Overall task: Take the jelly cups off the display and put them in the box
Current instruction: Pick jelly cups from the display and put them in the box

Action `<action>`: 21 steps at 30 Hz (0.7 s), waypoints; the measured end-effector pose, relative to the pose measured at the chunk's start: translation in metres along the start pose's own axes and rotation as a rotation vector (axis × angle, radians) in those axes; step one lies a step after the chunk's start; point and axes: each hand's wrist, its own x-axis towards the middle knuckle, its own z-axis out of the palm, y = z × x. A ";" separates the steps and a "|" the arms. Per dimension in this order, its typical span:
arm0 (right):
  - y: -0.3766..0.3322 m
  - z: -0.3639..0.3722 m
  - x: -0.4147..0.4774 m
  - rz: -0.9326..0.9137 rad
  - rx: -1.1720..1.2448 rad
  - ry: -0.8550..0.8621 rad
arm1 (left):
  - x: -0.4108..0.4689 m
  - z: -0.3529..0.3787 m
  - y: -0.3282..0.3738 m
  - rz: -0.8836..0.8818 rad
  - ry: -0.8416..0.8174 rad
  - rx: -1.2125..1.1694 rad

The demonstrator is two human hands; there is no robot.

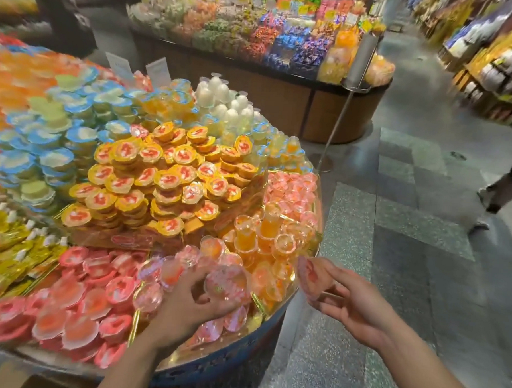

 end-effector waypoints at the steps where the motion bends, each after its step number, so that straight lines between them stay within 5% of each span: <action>1: -0.007 -0.002 0.009 0.000 0.011 0.003 | 0.008 0.002 -0.001 -0.003 -0.019 -0.004; 9: -0.040 -0.026 0.097 0.073 -0.058 0.020 | 0.058 0.022 -0.008 -0.075 0.045 0.042; 21: -0.110 -0.057 0.249 0.210 -0.315 -0.234 | 0.153 0.093 0.001 -0.061 0.396 0.021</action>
